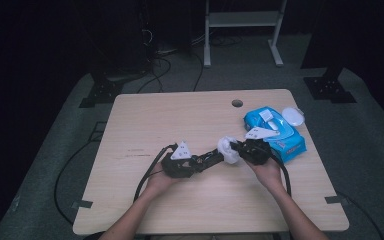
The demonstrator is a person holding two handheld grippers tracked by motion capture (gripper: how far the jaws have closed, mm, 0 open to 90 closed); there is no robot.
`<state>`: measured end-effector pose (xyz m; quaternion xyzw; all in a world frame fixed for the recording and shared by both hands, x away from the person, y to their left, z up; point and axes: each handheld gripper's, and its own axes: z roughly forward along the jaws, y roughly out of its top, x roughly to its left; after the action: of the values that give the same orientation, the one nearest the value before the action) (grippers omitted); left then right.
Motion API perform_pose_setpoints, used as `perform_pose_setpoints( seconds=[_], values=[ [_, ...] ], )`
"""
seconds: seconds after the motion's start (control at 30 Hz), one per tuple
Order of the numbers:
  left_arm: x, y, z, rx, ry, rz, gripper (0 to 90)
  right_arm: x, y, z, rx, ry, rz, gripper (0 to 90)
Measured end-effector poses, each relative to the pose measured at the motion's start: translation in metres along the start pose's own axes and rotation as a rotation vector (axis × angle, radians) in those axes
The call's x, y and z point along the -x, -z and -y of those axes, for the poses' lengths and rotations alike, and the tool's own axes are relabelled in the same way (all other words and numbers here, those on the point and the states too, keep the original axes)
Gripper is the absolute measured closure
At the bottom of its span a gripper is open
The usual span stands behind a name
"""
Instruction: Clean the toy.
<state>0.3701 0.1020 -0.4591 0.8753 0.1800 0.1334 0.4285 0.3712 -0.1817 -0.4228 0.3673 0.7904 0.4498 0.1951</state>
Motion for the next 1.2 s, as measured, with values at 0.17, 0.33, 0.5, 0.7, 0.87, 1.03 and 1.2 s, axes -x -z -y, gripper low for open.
perform_pose_setpoints(
  seconds=[0.17,0.33,0.5,0.7,0.87,1.03,1.2],
  values=[
    [0.000,0.000,0.000,0.001,0.001,0.003,58.5,0.001,-0.007,0.002,-0.022,-0.006,-0.010,84.2],
    [0.001,0.000,-0.002,-0.003,-0.006,0.001,58.5,-0.017,-0.014,-0.005,-0.019,0.022,-0.059,84.2],
    [0.001,0.000,-0.002,-0.006,-0.008,0.003,58.5,-0.051,-0.035,-0.014,-0.021,0.069,-0.162,84.3],
    [0.000,0.003,0.000,-0.004,-0.003,0.005,58.5,-0.066,-0.043,-0.019,-0.027,0.112,-0.187,84.2],
    [-0.002,0.004,0.001,0.001,-0.001,0.003,58.5,-0.039,-0.032,-0.014,-0.034,0.089,-0.104,84.3],
    [-0.002,0.004,0.001,-0.002,-0.003,0.005,58.5,-0.011,-0.019,-0.005,-0.018,0.034,-0.034,84.3],
    [-0.002,0.003,0.001,-0.006,-0.003,0.003,58.2,0.004,-0.008,0.000,-0.014,-0.014,0.008,84.2]
  ],
)
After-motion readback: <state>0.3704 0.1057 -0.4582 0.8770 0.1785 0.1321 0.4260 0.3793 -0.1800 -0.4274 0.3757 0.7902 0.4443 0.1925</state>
